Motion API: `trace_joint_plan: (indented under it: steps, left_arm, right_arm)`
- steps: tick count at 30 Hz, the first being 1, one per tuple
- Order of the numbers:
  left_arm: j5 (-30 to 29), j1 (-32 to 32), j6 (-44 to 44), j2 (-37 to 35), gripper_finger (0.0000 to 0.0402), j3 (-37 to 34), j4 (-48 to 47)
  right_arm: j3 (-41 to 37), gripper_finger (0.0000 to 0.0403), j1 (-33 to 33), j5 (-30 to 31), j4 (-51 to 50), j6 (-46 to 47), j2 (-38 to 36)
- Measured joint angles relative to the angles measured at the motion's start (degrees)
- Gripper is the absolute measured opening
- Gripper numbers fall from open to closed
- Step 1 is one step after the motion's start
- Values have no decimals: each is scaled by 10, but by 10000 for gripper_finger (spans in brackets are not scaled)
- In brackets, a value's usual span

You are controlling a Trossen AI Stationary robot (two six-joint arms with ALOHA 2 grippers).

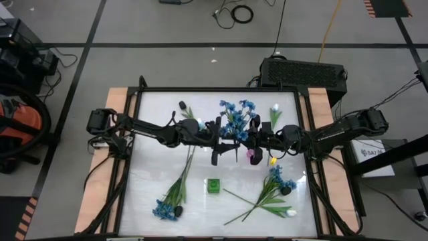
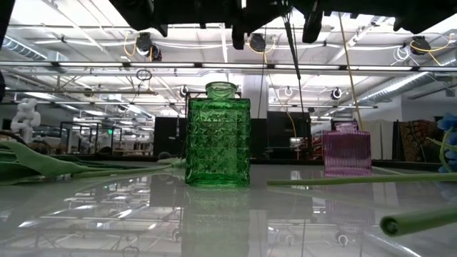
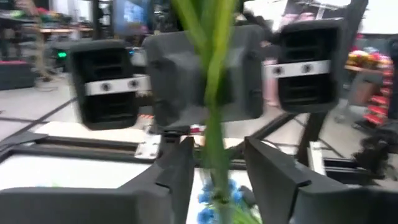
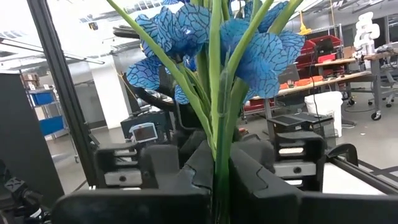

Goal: Sort flowers into vase by color
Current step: Put the top blue flowers into the transparent vase

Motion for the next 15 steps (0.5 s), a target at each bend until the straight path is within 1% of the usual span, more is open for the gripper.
trace_joint_plan:
  steps: [5, 9, 11, 15]
  left_arm:
    - [0, 3, 0, 0, 77, 0, 0]
    - [5, 10, 0, 0, 20, 0, -4]
    - [13, 12, 0, 0, 12, 0, -9]
    - [37, 13, -11, 0, 15, 0, -10]
  right_arm:
    - [0, 10, 0, -3, -5, 2, 0]
    - [0, 26, 0, 3, -6, 2, 0]
    - [0, 42, 0, 3, -8, 10, 0]
    - [0, 87, 0, 3, -13, 33, 0]
